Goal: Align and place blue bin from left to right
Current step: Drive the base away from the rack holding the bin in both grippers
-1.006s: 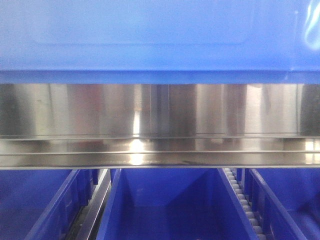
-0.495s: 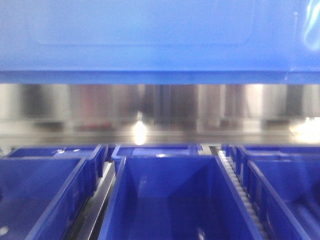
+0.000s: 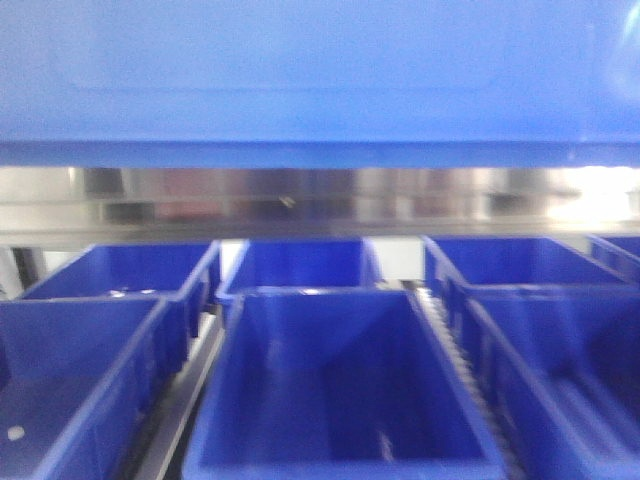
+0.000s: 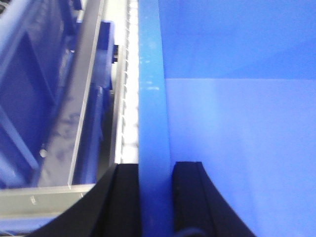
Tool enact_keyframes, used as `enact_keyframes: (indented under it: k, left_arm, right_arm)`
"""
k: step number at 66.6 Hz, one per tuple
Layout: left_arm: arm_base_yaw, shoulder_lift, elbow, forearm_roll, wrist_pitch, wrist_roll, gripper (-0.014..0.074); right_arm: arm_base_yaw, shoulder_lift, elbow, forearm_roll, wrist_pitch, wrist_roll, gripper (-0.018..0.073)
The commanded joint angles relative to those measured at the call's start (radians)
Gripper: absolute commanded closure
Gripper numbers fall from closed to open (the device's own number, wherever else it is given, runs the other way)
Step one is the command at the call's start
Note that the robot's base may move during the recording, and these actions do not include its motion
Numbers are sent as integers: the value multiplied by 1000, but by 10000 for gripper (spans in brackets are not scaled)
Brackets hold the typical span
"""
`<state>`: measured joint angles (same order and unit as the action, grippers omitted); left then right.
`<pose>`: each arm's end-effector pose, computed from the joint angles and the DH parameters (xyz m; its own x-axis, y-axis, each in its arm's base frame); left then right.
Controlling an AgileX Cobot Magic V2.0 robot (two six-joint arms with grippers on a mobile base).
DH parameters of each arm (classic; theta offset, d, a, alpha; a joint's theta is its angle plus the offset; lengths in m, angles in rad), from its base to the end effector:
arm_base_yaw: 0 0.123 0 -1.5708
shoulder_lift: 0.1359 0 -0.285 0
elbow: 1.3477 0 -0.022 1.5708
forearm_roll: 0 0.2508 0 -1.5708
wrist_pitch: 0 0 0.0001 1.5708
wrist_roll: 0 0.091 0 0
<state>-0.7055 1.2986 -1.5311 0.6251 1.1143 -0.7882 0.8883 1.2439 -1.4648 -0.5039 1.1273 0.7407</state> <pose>0.2223 -0.1265 0.4547 -0.5527 -0.0456 -0.8321 -0.0087 0.9988 -0.0489 0.1804 0.1590 0.4430 -0.6252 -0.0747 -0.7769 -0.2240 0.9707 0.0869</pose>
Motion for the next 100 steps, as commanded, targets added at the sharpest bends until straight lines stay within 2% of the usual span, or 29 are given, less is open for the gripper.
enact_keyframes:
  k: [1,17,100]
  left_arm:
    - [-11,-18,-11,44,-64,6,707]
    - [-9,-18,-11,64,-65,6,707]
    - [-9,-18,-11,64,-90,6,707]
  right_arm:
    - [4,-21,-10,-52,-66,-18,637]
    - [4,-21,-10,-52,-66,-18,637]
    - [4,-21,-10,-52,-66,-18,637]
